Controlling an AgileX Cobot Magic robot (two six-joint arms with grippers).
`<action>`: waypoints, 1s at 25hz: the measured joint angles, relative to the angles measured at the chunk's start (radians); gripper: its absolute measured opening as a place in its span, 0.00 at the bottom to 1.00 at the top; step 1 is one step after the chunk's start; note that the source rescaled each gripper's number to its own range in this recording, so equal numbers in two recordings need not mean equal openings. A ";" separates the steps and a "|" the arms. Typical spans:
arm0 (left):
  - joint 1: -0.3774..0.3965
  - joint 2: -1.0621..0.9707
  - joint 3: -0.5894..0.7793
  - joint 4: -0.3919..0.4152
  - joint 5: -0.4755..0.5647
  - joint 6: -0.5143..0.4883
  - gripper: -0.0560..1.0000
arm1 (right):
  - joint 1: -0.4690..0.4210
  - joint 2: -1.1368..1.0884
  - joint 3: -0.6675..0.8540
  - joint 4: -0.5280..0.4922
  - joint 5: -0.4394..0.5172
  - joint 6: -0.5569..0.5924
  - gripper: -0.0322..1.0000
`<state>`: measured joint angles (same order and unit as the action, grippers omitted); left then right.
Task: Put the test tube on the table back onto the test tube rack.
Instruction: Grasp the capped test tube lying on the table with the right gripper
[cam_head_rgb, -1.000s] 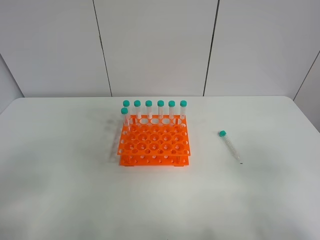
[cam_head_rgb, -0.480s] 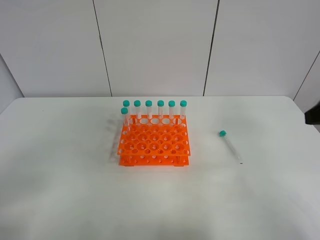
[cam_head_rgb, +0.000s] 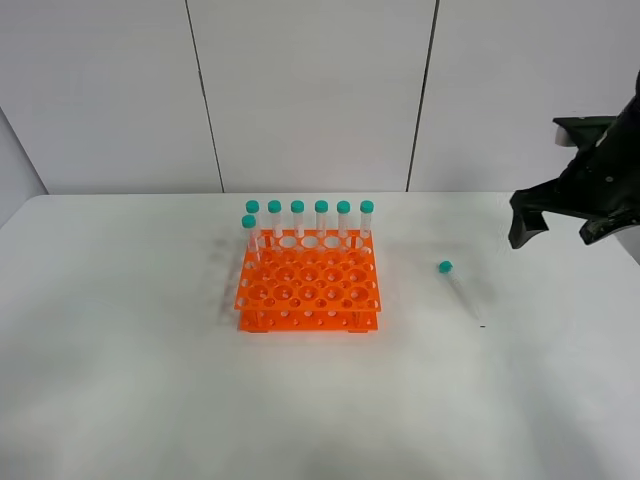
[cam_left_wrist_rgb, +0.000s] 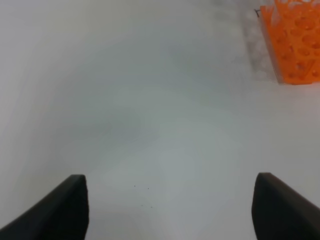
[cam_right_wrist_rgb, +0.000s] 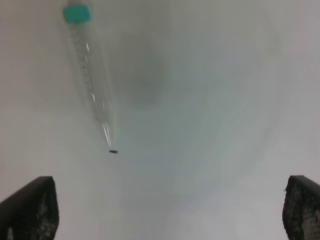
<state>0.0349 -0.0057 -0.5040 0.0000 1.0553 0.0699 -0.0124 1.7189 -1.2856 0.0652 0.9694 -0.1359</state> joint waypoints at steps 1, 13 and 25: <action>0.000 0.000 0.000 0.000 0.000 0.000 1.00 | 0.008 0.021 -0.006 0.006 -0.006 -0.017 1.00; 0.000 0.000 0.000 0.000 0.000 0.000 1.00 | 0.128 0.100 -0.011 -0.002 -0.119 0.010 1.00; 0.000 0.000 0.000 0.000 0.000 0.000 1.00 | 0.123 0.296 -0.012 -0.014 -0.252 0.054 1.00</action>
<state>0.0349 -0.0057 -0.5040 0.0000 1.0553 0.0699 0.1108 2.0147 -1.2974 0.0511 0.7175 -0.0824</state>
